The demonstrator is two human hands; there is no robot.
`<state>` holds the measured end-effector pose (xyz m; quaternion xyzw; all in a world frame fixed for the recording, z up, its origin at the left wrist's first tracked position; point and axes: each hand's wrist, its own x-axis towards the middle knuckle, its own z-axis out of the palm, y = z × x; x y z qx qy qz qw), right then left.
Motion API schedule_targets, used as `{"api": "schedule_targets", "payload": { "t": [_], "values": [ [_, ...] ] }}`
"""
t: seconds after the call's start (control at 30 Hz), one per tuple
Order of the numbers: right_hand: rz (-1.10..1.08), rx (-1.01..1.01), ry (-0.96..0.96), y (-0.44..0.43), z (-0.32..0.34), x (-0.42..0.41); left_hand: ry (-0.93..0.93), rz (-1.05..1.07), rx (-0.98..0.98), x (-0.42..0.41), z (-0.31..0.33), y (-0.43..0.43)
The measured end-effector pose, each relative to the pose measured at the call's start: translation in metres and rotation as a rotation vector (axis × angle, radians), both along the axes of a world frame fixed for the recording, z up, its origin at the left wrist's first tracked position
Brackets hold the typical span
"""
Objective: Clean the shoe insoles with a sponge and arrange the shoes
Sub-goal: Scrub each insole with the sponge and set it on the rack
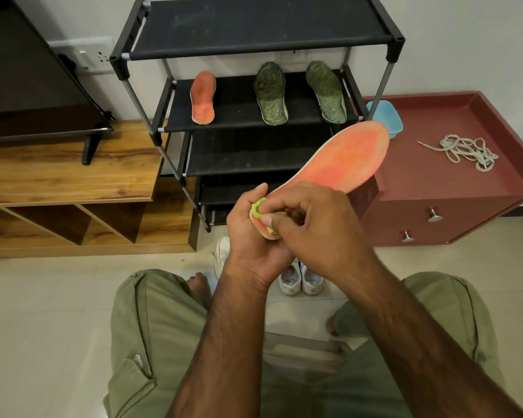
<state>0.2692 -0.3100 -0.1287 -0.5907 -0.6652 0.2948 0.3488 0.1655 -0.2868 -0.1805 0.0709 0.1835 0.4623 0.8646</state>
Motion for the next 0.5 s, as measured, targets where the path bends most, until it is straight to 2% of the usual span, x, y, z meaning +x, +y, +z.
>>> {"api": "schedule_targets", "payload": {
  "t": [0.13, 0.27, 0.4, 0.5],
  "values": [
    [-0.183, 0.029, -0.111, 0.008, 0.003, 0.007, 0.031, 0.027, -0.022, 0.002, -0.003, -0.001],
    [-0.003, -0.101, -0.001, 0.001, 0.004, -0.002, 0.013, 0.015, -0.032, 0.001, -0.005, -0.003],
    [-0.149, -0.071, -0.052, 0.005, 0.004, 0.004, 0.05, 0.018, -0.014, 0.003, -0.002, -0.003],
    [-0.071, -0.091, -0.023, -0.002, 0.003, -0.005, 0.025, 0.046, -0.035, 0.001, -0.002, -0.003]
  ]
}}
